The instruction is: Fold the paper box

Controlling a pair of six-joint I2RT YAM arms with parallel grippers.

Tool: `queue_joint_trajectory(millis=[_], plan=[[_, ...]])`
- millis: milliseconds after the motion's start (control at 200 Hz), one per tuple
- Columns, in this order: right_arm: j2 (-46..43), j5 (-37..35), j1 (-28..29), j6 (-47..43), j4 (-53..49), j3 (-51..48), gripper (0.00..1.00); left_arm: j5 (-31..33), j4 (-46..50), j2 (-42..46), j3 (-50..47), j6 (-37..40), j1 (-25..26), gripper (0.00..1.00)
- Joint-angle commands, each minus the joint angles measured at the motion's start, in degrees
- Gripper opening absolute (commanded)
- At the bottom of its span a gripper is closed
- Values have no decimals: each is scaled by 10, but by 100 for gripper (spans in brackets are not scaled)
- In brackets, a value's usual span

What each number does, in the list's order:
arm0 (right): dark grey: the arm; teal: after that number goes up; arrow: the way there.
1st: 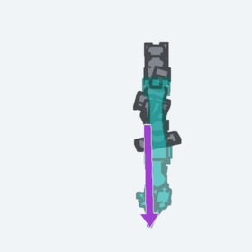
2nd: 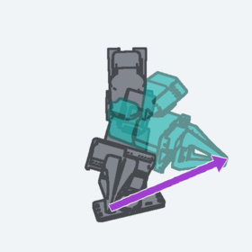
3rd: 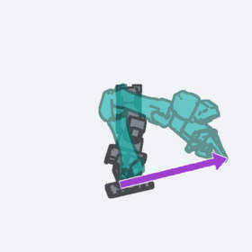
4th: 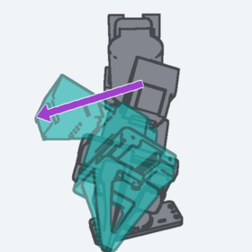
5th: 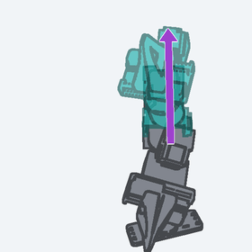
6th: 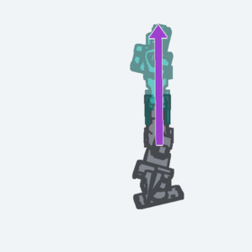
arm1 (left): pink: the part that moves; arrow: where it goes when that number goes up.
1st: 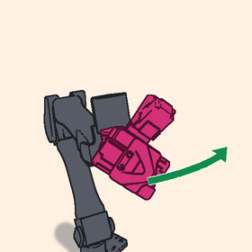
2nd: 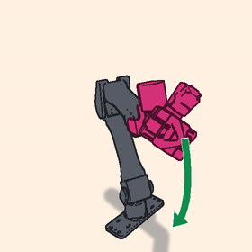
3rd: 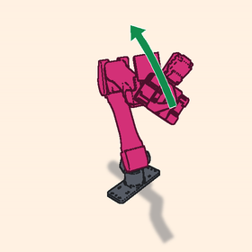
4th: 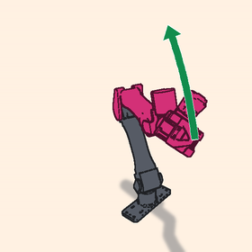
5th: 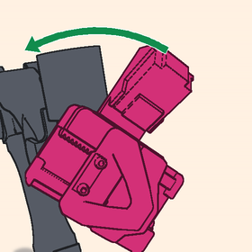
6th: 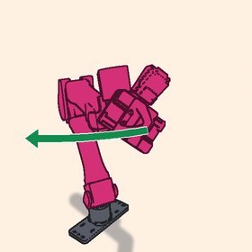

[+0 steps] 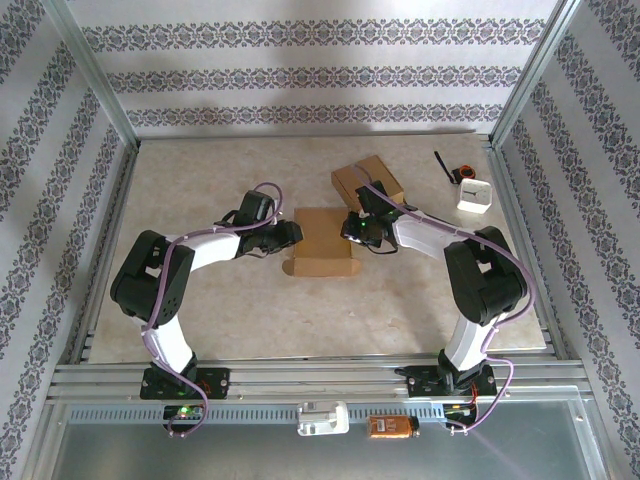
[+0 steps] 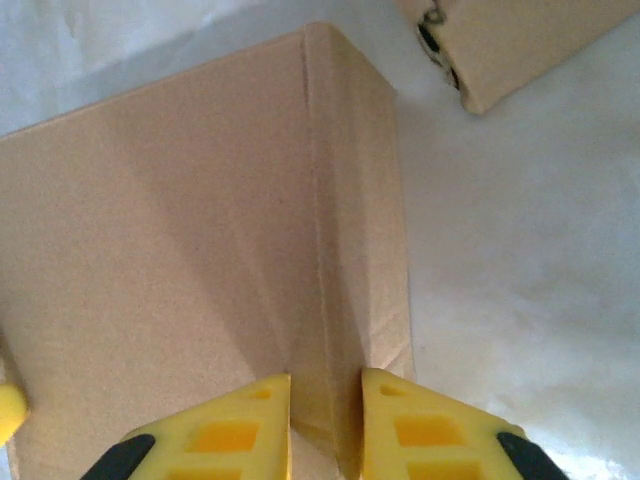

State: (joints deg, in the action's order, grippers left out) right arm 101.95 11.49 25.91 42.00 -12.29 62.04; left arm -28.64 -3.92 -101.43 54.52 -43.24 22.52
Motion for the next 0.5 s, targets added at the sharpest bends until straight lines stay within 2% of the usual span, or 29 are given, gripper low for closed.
queue_joint_trajectory(millis=[0,65,135,280,495], plan=[[37,51,-6,-14,27,-36,17,-9,-14,34,-7,13,24,53],[38,82,-24,-42,46,-50,17,6,-11,62,-12,15,11,67],[38,127,-43,-65,75,-70,17,14,-24,89,-22,5,-5,74],[40,225,-87,-75,145,-106,17,8,-49,105,-34,-5,-33,81],[51,286,-122,-87,179,-119,17,-47,-36,51,-6,-16,-39,85]])
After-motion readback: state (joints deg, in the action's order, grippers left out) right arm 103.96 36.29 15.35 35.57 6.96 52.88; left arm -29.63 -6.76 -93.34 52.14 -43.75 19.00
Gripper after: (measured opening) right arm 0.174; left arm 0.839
